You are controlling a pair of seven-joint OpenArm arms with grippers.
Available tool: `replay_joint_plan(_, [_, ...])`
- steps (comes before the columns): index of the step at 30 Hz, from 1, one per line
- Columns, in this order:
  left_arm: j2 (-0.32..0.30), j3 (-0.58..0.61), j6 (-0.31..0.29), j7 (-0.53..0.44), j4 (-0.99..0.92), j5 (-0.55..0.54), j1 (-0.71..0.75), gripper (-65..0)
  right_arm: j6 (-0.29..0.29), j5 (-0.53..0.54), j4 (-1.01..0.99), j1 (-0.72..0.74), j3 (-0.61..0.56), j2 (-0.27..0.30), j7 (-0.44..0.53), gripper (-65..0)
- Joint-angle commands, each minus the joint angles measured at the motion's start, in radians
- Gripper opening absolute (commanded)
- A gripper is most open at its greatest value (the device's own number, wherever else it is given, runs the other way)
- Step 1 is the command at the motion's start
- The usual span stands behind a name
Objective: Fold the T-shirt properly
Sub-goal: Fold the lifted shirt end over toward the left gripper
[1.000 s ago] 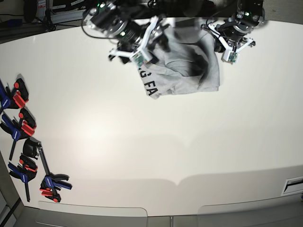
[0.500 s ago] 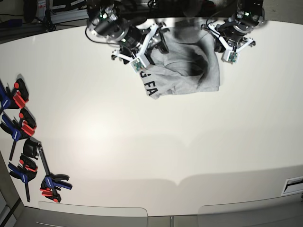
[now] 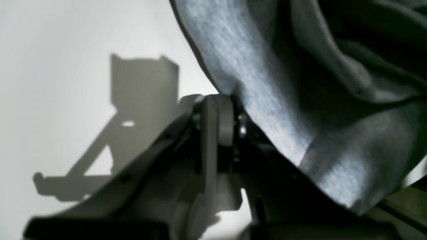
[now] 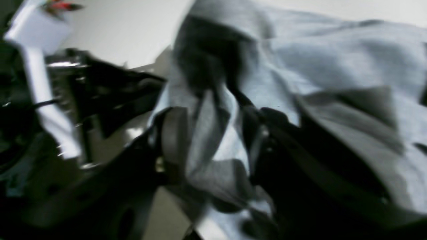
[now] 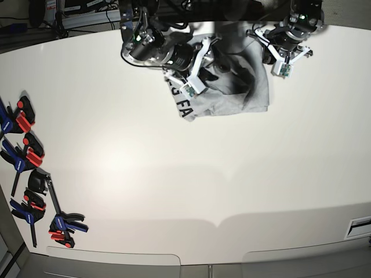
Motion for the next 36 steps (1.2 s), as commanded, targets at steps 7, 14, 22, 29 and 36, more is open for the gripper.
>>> replay_joint_plan(7, [-0.003, -0.001, -0.004, -0.001, 0.013, -0.004, 0.003, -59.7, 0.017, 0.058, 0.018, 0.006, -0.002, -0.006, 0.0, -65.0])
replay_joint_plan(14, [-0.003, -0.001, -0.003, -0.001, 0.013, -0.004, 0.003, -59.7, 0.016, 0.058, 0.018, 0.006, -0.002, -0.006, -0.011, -65.0])
replay_joint_plan(22, [-0.003, -0.001, -0.003, -0.001, 0.013, -0.004, 0.003, -59.7, 0.073, 0.14, 0.031, 0.006, -0.035, -0.006, -0.02, -65.0])
replay_joint_plan(29, [-0.003, -0.001, -0.003, -0.008, 0.013, 0.0, 0.003, -59.7, 0.095, 0.151, 0.04, 0.006, -0.222, -0.006, -0.026, -65.0])
replay_joint_plan(36, [-0.003, -0.001, -0.003, -0.008, 0.013, -0.001, 0.003, -59.7, 0.095, 0.155, 0.04, 0.006, -0.363, -0.006, -0.014, -65.0])
